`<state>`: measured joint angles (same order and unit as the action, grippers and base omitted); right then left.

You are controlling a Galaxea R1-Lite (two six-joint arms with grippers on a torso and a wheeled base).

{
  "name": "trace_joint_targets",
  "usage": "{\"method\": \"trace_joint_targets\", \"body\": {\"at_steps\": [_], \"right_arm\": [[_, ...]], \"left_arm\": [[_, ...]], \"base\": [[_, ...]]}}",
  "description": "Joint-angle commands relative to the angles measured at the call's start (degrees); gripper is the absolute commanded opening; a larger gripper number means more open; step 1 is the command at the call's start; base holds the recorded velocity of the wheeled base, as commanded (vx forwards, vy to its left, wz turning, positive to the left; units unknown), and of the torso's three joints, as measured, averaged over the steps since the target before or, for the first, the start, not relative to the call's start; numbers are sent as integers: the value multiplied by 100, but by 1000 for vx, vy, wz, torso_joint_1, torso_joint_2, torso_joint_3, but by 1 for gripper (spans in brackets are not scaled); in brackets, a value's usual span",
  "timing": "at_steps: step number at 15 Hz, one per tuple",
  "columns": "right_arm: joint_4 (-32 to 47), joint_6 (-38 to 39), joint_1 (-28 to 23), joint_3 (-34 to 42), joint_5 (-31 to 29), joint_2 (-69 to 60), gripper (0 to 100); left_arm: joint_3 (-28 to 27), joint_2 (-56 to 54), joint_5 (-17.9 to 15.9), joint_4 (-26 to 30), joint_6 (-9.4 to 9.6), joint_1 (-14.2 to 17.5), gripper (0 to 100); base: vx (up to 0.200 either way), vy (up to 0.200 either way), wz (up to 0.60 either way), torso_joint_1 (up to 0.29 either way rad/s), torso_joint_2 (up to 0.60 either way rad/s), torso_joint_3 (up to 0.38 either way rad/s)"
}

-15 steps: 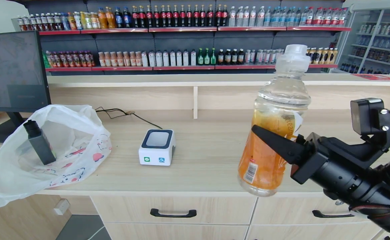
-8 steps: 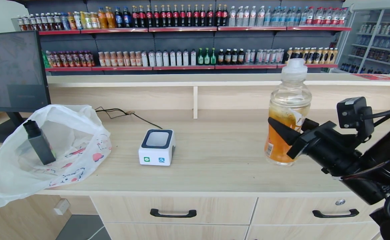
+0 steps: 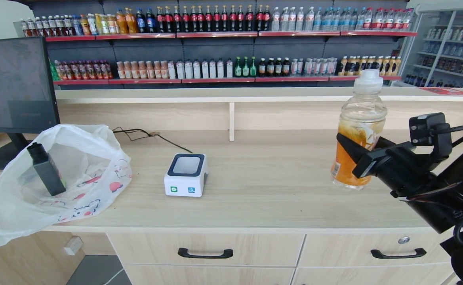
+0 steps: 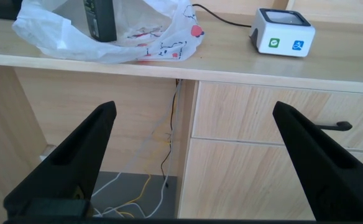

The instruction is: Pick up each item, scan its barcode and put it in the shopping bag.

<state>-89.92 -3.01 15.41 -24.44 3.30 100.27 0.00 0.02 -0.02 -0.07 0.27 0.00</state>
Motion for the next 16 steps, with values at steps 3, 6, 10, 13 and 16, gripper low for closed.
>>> {"method": "trace_joint_targets", "body": {"at_steps": [3, 6, 10, 13, 16], "right_arm": [[-8, 2, -56, 1, 4, 72, 0], [-8, 2, -99, -34, 4, 54, 0], [-8, 2, -99, -263, 4, 72, 0], [-8, 2, -99, -254, 4, 54, 0], [-8, 2, -91, -245, 4, 2, 0]], "left_arm": [[0, -2, 2, -1, -9, 0, 100], [0, -2, 2, -1, -27, 0, 100], [0, -2, 2, -1, -44, 0, 100], [0, -2, 2, -1, -44, 0, 100], [0, -2, 2, -1, -53, 0, 100]], "base": [[0, 200, 0, 4, 4, 1], [0, 200, 0, 7, 2, 4], [0, 200, 0, 5, 1, 0], [0, 200, 0, 2, 5, 1], [0, 200, 0, 4, 5, 2]]}}
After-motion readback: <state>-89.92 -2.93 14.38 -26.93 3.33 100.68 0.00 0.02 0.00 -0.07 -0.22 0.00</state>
